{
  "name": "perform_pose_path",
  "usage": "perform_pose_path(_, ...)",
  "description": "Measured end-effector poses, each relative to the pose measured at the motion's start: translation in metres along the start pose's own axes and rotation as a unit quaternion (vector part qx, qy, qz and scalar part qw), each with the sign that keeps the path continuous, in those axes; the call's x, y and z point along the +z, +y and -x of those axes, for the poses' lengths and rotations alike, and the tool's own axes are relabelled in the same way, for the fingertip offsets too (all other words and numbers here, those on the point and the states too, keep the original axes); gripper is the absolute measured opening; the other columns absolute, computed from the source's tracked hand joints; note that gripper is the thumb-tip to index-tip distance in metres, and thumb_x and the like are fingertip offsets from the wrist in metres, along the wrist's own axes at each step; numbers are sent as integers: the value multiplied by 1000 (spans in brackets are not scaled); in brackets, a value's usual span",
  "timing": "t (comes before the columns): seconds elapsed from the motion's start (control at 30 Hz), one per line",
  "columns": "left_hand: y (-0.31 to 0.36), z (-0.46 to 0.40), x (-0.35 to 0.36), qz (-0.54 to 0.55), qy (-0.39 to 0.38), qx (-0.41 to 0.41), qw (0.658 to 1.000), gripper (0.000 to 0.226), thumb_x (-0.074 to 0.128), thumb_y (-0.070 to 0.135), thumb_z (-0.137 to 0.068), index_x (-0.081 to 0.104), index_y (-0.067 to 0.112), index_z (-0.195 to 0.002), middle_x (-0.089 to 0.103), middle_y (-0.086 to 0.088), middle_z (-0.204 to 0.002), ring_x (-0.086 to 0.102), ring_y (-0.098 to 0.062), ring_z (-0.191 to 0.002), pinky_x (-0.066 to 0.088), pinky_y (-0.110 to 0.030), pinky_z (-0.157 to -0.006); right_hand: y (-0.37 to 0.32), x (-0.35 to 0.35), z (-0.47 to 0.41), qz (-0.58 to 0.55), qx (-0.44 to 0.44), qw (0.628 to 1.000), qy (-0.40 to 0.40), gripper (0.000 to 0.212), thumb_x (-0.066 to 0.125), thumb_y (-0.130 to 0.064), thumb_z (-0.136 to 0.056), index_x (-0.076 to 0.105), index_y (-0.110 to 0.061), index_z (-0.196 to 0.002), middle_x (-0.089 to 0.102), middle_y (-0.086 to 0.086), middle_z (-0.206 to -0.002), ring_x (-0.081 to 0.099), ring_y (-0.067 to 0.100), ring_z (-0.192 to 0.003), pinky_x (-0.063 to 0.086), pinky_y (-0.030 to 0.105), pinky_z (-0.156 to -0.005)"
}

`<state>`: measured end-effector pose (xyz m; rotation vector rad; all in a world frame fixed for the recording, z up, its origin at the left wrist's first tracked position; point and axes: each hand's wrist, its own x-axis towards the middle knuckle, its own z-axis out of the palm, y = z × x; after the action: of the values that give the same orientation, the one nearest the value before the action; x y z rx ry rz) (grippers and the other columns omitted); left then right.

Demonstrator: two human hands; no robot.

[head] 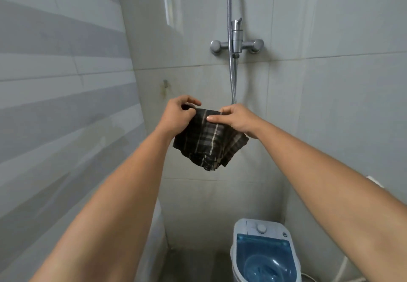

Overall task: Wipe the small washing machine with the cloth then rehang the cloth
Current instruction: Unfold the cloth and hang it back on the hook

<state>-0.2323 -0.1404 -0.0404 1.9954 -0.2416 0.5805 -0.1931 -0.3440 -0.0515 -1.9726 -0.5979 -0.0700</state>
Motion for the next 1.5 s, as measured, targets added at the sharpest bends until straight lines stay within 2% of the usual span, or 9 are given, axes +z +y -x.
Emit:
perform_pose_path(0.17, -11, -25, -21, -56, 63, 23, 996, 26, 49, 4, -88, 71, 17, -82, 68, 2, -76, 60, -11, -69, 47, -25, -64, -14, 14, -52, -64, -1, 997, -31, 36, 88, -41, -76, 68, -12, -86, 66, 11, -83, 64, 22, -76, 51, 36, -76)
perform_pose_path(0.3, -40, -48, -38, -15, 118, -9, 993, 14, 56, 21, -83, 70, 21, -84, 72, 3, -85, 68, -18, -85, 55, -36, -79, -17, 35, -102, -77, -22, 997, -6, 28, 88, -35, -77, 75, -12, -88, 77, 15, -95, 71, 20, -81, 56, 39, -88)
perform_pose_path(0.5, -96, -92, -65, -95, 152, 46, 983, 12, 66, 15, -89, 66, 26, -92, 70, 13, -92, 66, -5, -90, 54, -30, -83, -27, 57, -183, 10, -44, 998, -38, 16, 77, -22, -88, 77, -11, -99, 76, 7, -95, 69, 15, -85, 54, 30, -88)
perform_pose_path(0.67, -126, -145, -87, -264, 185, 124, 938, 17, 60, 15, -91, 53, 30, -87, 62, 11, -88, 61, -13, -77, 53, -38, -69, -24, 75, -252, 69, -101, 992, 14, 17, 76, -7, -85, 76, -10, -102, 77, 15, -97, 70, 20, -87, 56, 29, -85)
perform_pose_path(0.87, -161, -210, -99, -403, 232, 207, 861, 25, 61, 12, -90, 78, 25, -103, 67, 4, -97, 64, -20, -78, 52, -35, -69, -24, 99, -321, 183, -159, 960, 137, 11, 76, -20, -85, 78, -24, -95, 76, -4, -97, 69, 15, -93, 54, 28, -86)
perform_pose_path(1.1, -202, -252, -80, -331, 223, 149, 905, 34, 55, 15, -96, 74, 28, -121, 61, 4, -100, 63, -20, -83, 52, -36, -68, 2, 117, -361, 389, -225, 873, 192, 21, 52, -21, -99, 71, -22, -108, 62, 5, -107, 63, 28, -88, 54, 38, -71)
perform_pose_path(1.3, -224, -254, -63, -315, 184, 120, 923, 43, 48, 18, -100, 63, 39, -135, 55, 7, -102, 54, -11, -86, 39, -17, -62, 29, 122, -357, 396, -249, 861, 202, 27, 47, -31, -104, 72, -20, -109, 58, 3, -105, 63, 26, -80, 55, 40, -68)
perform_pose_path(1.43, -222, -246, -51, -382, 210, 97, 895, 44, 49, 14, -89, 69, 30, -126, 56, 2, -121, 50, -24, -109, 46, -39, -89, 41, 134, -338, 407, -264, 848, 211, 27, 47, -27, -100, 70, -15, -107, 54, 5, -108, 58, 27, -88, 48, 36, -67)
perform_pose_path(1.5, -211, -237, -45, -278, 158, 49, 946, 40, 46, 17, -87, 73, 32, -114, 69, 4, -108, 61, -22, -101, 53, -45, -85, 48, 143, -329, 443, -241, 841, 198, 32, 45, -25, -96, 63, -17, -121, 54, 6, -115, 53, 28, -99, 42, 37, -74)
